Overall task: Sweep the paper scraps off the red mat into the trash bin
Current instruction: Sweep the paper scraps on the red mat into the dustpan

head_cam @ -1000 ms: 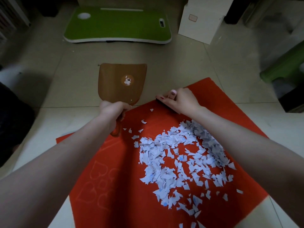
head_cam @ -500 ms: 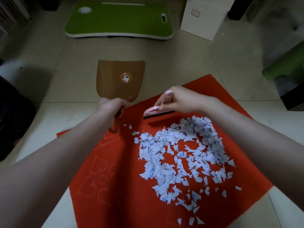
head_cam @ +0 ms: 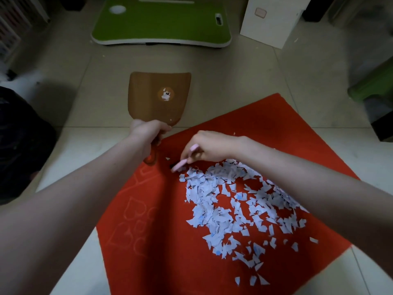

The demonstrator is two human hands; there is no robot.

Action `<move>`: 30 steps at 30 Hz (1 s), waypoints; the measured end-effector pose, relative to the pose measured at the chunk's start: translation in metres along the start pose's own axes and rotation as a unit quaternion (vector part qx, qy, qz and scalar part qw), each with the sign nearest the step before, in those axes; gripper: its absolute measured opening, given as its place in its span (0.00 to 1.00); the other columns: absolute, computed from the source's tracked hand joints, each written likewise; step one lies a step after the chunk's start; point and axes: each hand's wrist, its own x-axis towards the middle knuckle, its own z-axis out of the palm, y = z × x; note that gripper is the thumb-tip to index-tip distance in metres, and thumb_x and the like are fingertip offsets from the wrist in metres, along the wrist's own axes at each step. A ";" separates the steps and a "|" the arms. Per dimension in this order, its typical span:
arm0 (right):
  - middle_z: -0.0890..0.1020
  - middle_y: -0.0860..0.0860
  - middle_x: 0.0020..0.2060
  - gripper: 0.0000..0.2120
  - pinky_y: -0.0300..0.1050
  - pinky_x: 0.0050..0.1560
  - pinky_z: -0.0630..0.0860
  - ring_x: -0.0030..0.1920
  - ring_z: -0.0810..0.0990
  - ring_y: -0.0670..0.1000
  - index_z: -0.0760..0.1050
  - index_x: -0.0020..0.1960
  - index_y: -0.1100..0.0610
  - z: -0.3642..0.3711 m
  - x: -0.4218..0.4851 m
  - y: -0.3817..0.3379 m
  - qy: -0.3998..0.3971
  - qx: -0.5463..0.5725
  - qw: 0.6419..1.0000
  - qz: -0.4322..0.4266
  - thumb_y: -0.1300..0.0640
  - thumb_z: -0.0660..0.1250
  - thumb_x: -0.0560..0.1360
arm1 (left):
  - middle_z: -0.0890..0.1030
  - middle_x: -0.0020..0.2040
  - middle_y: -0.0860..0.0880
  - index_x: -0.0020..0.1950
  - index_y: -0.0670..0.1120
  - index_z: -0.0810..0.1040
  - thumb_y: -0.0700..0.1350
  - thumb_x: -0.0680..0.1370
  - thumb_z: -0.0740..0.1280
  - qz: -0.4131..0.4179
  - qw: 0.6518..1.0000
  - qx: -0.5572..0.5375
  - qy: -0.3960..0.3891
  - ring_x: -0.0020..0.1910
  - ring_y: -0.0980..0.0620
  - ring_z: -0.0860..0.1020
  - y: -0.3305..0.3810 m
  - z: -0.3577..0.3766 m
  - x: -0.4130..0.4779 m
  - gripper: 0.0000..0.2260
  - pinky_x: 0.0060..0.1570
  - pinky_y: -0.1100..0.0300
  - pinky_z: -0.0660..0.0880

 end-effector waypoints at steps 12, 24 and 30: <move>0.82 0.35 0.40 0.08 0.30 0.40 0.71 0.41 0.79 0.35 0.83 0.53 0.50 -0.033 -0.063 -0.012 0.025 0.077 0.997 -0.011 0.55 0.69 0.75 | 0.71 0.20 0.51 0.35 0.43 0.70 0.33 0.69 0.72 0.002 1.000 0.010 -0.016 0.14 0.58 0.65 -0.002 0.005 -0.007 0.12 0.18 0.70 0.61; 0.84 0.45 0.49 0.11 0.43 0.43 0.73 0.52 0.80 0.51 0.80 0.54 0.45 0.022 0.019 -0.010 0.102 -0.049 0.993 0.036 0.57 0.66 0.75 | 0.68 0.18 0.50 0.32 0.43 0.71 0.33 0.69 0.72 0.000 1.000 0.024 -0.007 0.15 0.55 0.65 -0.005 -0.003 -0.010 0.12 0.20 0.68 0.61; 0.83 0.46 0.44 0.09 0.46 0.41 0.76 0.44 0.79 0.47 0.81 0.53 0.45 -0.013 -0.026 -0.037 -0.076 -0.088 0.993 0.017 0.48 0.67 0.75 | 0.67 0.15 0.52 0.31 0.43 0.69 0.34 0.69 0.72 0.001 1.000 0.023 -0.007 0.14 0.56 0.64 -0.002 -0.004 -0.009 0.14 0.19 0.70 0.60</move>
